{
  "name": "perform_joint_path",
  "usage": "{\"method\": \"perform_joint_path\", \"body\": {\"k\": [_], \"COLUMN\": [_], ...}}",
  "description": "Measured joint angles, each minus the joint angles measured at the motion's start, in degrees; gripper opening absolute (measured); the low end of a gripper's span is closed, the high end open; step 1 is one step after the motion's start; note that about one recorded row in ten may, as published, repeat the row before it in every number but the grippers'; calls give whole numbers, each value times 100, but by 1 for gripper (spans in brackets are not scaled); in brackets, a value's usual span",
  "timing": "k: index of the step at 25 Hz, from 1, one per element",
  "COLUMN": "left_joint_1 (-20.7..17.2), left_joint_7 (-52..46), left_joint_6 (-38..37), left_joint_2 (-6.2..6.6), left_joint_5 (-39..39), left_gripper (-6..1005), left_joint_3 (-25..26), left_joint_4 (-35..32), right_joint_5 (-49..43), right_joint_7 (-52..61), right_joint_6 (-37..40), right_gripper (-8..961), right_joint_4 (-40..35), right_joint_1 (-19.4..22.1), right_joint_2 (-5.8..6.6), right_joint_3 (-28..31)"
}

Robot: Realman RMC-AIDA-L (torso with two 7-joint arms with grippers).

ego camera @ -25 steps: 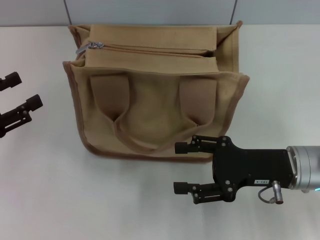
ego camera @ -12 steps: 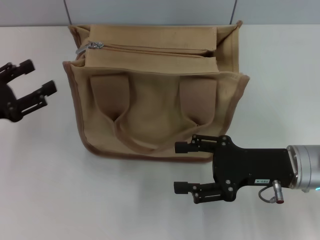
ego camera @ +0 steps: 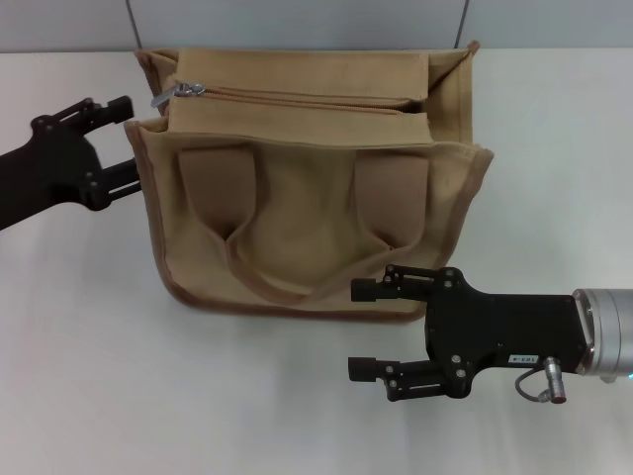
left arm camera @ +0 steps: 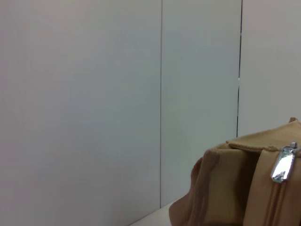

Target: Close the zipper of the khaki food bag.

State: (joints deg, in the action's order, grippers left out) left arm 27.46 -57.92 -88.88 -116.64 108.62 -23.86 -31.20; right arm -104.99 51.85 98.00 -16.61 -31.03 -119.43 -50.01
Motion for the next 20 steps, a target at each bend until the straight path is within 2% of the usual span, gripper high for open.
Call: {"method": "perform_joint_path", "body": {"k": [20], "left_joint_1": [8], "left_joint_7": [-15], "left_joint_6": [-80], "left_joint_2": [-8], "left_joint_5": [-35], "left_gripper": [648], "left_joint_3": [25], "left_joint_4": [0], "right_joint_5": [15], "right_joint_7": [-6], "right_joint_6": [-1], "right_gripper": [801], "right_joint_4": [0], "right_joint_1": [0], "right_joint_2": [-1], "right_joint_3": [0]}}
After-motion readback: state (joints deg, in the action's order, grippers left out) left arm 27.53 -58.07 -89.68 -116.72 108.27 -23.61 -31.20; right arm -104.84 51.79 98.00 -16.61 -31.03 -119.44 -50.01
